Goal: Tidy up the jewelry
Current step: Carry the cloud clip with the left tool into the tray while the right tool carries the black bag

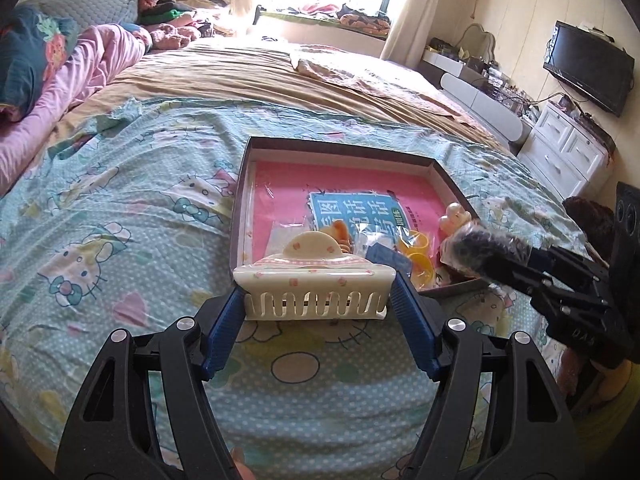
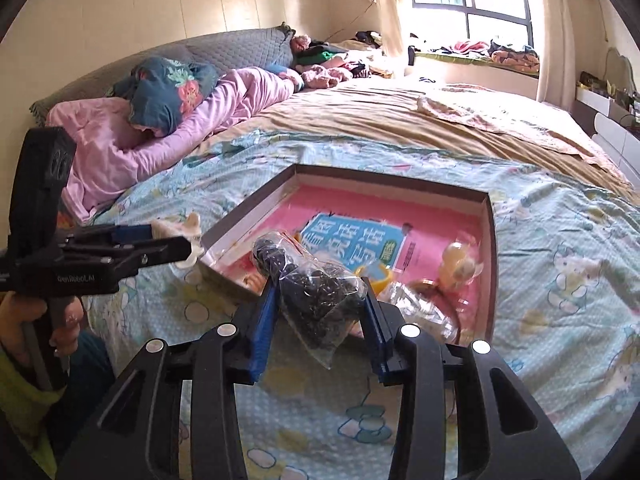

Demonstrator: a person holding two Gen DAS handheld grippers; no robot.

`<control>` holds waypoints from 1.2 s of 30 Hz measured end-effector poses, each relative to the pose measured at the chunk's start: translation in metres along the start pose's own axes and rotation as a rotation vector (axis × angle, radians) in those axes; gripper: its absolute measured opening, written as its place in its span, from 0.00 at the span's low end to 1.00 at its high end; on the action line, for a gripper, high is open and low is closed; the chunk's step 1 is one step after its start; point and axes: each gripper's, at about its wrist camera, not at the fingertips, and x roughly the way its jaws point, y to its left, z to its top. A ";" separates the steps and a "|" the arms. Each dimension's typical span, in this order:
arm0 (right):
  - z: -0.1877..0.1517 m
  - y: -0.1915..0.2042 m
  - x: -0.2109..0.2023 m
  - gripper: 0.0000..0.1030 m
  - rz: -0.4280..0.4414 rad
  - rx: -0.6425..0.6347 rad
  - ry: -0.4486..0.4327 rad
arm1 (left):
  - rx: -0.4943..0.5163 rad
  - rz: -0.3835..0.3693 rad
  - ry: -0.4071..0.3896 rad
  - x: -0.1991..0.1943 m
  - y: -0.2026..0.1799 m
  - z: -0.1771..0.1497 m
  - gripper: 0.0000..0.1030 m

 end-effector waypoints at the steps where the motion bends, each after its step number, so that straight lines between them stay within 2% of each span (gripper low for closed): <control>1: 0.003 -0.002 0.001 0.37 -0.002 0.001 -0.006 | 0.001 -0.001 -0.001 0.001 0.000 0.001 0.61; 17: 0.023 -0.017 0.026 0.36 -0.027 0.024 -0.022 | 0.001 -0.005 0.026 0.030 -0.001 0.011 0.61; 28: 0.019 -0.023 0.048 0.36 -0.043 0.040 0.021 | 0.022 -0.009 0.057 0.051 -0.002 0.014 0.61; 36: 0.012 -0.026 0.070 0.37 -0.032 0.071 0.095 | 0.025 -0.004 0.086 0.060 0.001 0.011 0.62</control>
